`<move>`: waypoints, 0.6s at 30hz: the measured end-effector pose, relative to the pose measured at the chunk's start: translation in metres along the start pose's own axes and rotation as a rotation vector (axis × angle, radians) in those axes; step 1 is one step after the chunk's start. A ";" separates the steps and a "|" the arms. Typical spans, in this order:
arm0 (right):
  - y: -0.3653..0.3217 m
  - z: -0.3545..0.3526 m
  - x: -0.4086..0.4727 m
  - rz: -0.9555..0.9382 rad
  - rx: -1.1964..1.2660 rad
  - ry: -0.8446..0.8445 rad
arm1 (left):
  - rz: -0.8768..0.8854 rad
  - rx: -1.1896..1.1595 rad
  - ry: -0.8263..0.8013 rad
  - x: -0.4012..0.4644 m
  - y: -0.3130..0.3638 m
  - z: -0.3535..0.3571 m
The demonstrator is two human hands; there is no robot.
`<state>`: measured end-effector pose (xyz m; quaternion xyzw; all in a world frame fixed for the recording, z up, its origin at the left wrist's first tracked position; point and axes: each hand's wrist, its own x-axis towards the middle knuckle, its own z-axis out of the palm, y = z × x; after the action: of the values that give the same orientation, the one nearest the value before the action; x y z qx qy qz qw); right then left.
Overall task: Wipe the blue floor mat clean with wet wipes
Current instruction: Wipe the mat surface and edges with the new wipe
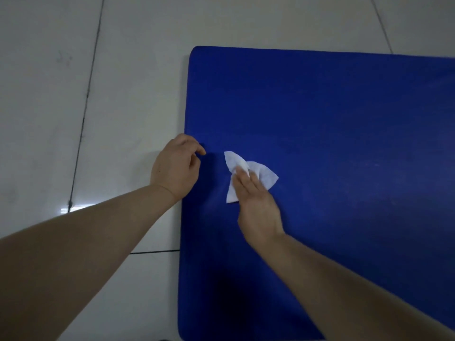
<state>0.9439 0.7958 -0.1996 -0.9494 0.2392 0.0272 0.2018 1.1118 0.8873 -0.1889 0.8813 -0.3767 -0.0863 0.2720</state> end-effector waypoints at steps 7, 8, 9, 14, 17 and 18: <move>-0.037 0.024 -0.101 -0.283 0.047 -0.138 | 0.016 -0.023 -0.031 0.002 0.001 0.004; -0.035 0.022 -0.100 -0.274 0.053 -0.129 | 0.022 -0.019 -0.040 0.001 0.003 0.007; -0.032 0.019 -0.092 -0.268 0.034 -0.134 | 0.030 -0.014 -0.047 0.002 0.004 0.008; 0.010 0.011 -0.010 -0.117 -0.129 0.048 | 0.063 0.016 -0.060 0.005 0.010 0.007; 0.026 -0.019 0.024 0.043 -0.103 -0.059 | 0.114 0.042 -0.074 0.006 0.014 0.008; 0.027 -0.023 0.019 0.008 -0.129 -0.086 | 0.131 0.050 -0.092 0.005 0.015 0.009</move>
<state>0.9477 0.7569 -0.1913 -0.9573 0.2320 0.0843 0.1504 1.1030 0.8717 -0.1885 0.8563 -0.4478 -0.0992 0.2374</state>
